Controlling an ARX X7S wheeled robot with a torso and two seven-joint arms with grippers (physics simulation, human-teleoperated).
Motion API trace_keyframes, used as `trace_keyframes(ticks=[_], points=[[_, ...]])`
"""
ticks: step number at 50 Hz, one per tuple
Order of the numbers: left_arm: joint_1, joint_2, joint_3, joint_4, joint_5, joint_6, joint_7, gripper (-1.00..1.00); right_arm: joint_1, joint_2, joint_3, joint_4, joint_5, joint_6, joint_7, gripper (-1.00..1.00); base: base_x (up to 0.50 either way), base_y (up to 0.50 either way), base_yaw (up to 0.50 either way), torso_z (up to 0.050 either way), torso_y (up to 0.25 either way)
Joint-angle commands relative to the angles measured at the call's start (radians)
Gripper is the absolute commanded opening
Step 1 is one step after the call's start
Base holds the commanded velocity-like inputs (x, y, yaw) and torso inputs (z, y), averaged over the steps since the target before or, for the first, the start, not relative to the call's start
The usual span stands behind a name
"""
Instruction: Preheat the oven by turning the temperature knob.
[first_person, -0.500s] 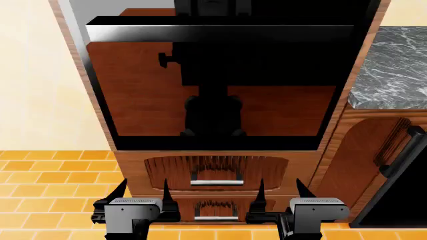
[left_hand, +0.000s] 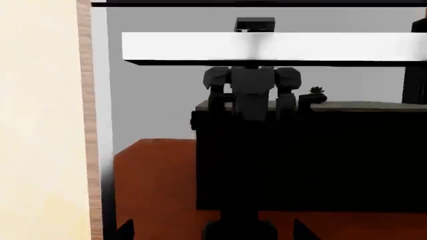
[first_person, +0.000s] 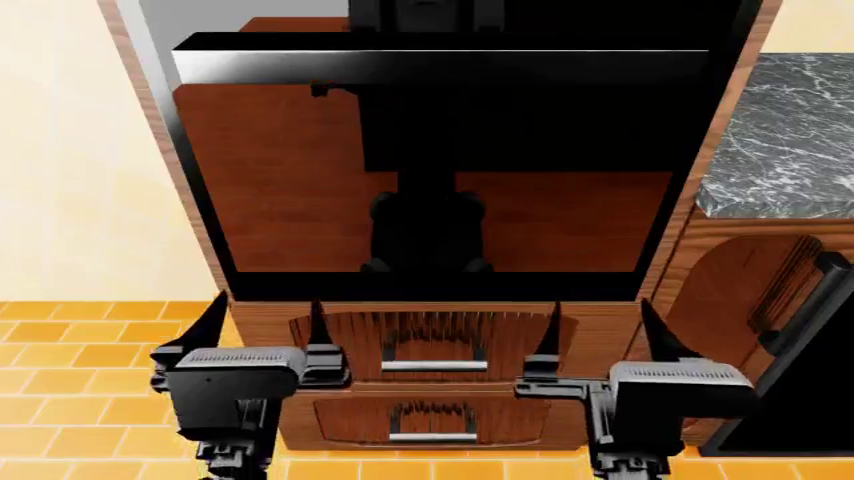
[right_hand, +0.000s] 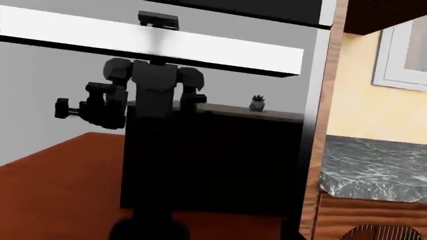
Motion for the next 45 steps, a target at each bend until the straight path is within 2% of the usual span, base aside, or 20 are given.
trace_keyframes(ticks=[1, 9, 16, 21, 30, 45], points=[[-0.142, -0.024, 0.017, 0.255, 0.000, -0.118, -0.046, 1.00, 0.100, 0.037, 0.021, -0.233, -0.017, 0.142, 0.026, 1.00, 0.00, 0.00, 0.00, 0.000, 0.000], [-0.237, -0.057, 0.000, 0.252, 0.036, -0.134, -0.081, 1.00, 0.186, 0.055, 0.045, -0.298, 0.010, 0.203, 0.027, 1.00, 0.00, 0.00, 0.00, 0.000, 0.000], [-0.266, -0.069, 0.018, 0.285, 0.051, -0.131, -0.091, 1.00, 0.279, 0.064, 0.095, -0.408, 0.069, 0.296, 0.027, 1.00, 0.00, 0.00, 0.00, 0.000, 0.000], [-0.274, -0.072, -0.016, 0.355, 0.016, -0.165, -0.105, 1.00, 0.257, 0.066, 0.095, -0.469, 0.095, 0.299, 0.022, 1.00, 0.00, 0.00, 0.00, 0.000, 0.000], [-0.267, -0.091, -0.010, 0.411, 0.005, -0.174, -0.106, 1.00, 0.237, 0.077, 0.074, -0.500, 0.093, 0.280, 0.030, 1.00, 0.00, 0.00, 0.00, 0.000, 0.000], [-0.270, -0.107, -0.013, 0.414, -0.011, -0.173, -0.121, 1.00, 0.228, 0.093, 0.066, -0.522, 0.114, 0.279, 0.038, 1.00, 0.00, 0.00, 0.00, 0.000, 0.000]])
